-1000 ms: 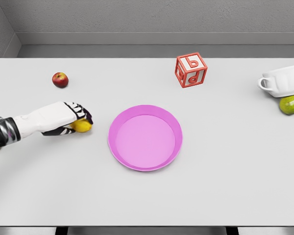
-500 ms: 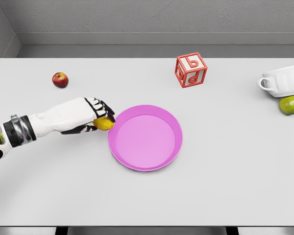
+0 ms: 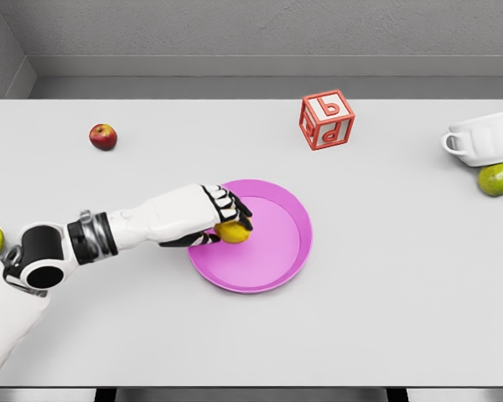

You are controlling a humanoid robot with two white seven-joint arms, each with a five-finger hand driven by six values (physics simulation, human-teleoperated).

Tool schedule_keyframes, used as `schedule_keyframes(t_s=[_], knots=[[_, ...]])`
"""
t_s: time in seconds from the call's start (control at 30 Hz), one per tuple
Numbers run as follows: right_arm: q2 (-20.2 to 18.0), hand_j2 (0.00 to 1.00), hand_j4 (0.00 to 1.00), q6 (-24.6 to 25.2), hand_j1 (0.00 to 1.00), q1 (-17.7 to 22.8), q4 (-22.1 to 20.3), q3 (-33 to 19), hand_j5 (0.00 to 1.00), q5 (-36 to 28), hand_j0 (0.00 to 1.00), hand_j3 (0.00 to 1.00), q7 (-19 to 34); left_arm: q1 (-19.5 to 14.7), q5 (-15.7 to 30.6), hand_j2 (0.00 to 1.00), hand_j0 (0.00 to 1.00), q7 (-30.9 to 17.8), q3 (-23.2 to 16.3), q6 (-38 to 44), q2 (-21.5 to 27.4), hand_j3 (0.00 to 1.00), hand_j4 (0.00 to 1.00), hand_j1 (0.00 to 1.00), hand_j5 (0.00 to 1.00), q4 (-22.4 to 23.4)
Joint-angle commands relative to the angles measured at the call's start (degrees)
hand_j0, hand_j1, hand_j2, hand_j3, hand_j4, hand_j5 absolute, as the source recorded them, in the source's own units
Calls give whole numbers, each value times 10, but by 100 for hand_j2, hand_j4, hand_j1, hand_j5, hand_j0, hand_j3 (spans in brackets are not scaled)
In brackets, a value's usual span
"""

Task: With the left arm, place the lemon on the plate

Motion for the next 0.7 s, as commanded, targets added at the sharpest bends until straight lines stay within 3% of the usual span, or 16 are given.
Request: schedule_keyframes(t_s=[0.0,0.03,0.07,0.23,0.4,0.5,0.67], knots=[[0,100,100,0,100,0,0,1,100,0,100,100,0,0,4,65,65,1,-5,3,-8,65,65,65,65,0],[0,100,100,0,100,0,0,0,100,0,100,100,0,0,6,95,95,1,-5,3,-9,95,95,95,95,0],[0,100,100,0,100,0,0,0,100,0,100,100,0,0,6,100,100,1,-5,3,-13,100,100,100,100,0],[0,100,100,0,100,0,-1,0,100,0,100,100,0,1,7,100,100,1,19,3,-5,100,100,100,100,1],[0,100,100,0,100,0,0,0,100,0,100,100,0,39,21,100,100,2,136,3,52,100,100,100,100,9],[0,100,100,0,100,0,0,0,100,0,100,100,0,63,21,100,100,2,203,3,63,100,100,100,100,42],[0,100,100,0,100,0,-1,1,100,0,100,100,0,82,20,100,100,2,272,3,71,100,100,100,100,69]])
